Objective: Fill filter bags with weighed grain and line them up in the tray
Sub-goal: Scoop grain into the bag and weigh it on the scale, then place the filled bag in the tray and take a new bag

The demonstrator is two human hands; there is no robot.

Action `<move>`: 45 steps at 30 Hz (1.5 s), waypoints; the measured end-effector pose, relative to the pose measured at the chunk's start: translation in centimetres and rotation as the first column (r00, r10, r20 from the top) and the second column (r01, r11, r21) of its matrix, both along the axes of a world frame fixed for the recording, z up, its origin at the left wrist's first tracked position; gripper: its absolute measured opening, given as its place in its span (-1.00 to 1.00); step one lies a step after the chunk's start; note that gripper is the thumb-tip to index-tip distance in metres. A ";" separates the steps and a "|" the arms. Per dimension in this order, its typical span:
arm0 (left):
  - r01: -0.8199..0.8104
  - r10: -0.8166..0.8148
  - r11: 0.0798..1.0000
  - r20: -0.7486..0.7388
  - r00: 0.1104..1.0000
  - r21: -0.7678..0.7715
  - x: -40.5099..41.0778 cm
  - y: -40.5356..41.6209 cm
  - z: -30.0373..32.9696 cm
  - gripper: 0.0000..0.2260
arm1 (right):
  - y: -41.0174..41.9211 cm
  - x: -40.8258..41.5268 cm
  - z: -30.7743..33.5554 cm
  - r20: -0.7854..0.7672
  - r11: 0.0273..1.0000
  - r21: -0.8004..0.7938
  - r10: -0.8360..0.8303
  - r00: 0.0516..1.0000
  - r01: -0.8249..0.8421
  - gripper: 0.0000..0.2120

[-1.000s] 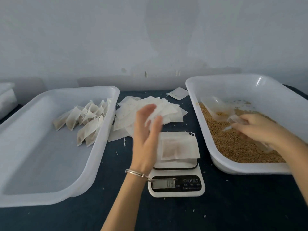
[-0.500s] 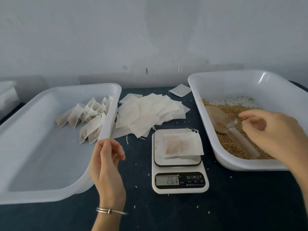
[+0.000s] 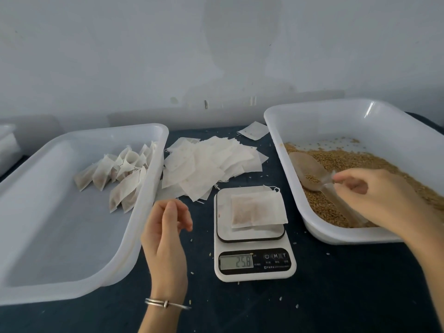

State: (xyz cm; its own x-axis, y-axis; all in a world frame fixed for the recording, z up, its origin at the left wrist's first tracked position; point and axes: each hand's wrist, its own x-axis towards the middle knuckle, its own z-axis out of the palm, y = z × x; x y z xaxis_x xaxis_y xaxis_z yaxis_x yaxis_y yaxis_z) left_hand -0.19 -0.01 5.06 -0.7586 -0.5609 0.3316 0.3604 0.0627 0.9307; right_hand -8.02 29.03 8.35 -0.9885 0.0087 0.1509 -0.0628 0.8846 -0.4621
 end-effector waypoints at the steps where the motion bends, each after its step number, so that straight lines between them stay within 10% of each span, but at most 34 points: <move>1: 0.007 -0.007 1.000 -0.001 1.000 -0.003 0.0 0.1 0.0 -0.72 | 0.1 -0.1 -0.1 0.013 1.000 -0.001 0.004 1.000 -0.004 -0.82; 9: 0.079 -0.063 0.962 0.069 0.996 -0.260 -0.5 1.0 0.0 -0.89 | 0.3 -0.3 -1.1 0.040 1.000 0.018 0.017 0.999 -0.018 -0.80; 14: 0.338 -0.124 0.373 0.315 0.941 -0.864 -3.1 6.2 0.2 -0.53 | -0.7 0.1 -0.4 -0.004 0.999 -0.038 0.009 1.000 -0.009 -0.82; 20: 0.333 0.021 0.158 0.340 0.940 -0.930 -5.3 8.8 0.1 -0.78 | -3.9 1.5 1.2 -0.165 0.990 -0.128 0.037 0.986 -0.058 -0.85; 33: 0.100 -0.020 0.871 0.169 0.985 -0.482 -5.4 -6.3 7.4 -0.81 | -10.7 0.9 3.2 -0.232 0.958 -0.146 0.209 0.950 -0.247 -0.85; 38: -0.118 0.323 0.719 0.179 0.929 -0.685 -6.7 -17.2 10.4 -0.83 | -13.7 0.6 3.3 -0.192 0.937 -0.191 0.257 0.947 -0.293 -0.86; 45: 0.248 0.537 0.554 0.569 0.623 -0.795 -11.4 -21.6 2.6 -0.81 | -20.7 -3.8 0.6 0.072 0.925 -0.126 0.369 0.927 -0.359 -0.79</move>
State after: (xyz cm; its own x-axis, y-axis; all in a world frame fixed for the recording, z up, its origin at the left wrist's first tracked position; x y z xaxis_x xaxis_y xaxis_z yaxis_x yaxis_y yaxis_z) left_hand -11.62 -21.62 7.69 -0.8576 -0.5073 0.0847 -0.4506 0.8205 0.3519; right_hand -11.84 8.33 8.94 -0.9361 -0.3431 0.0771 -0.3232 0.7530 -0.5732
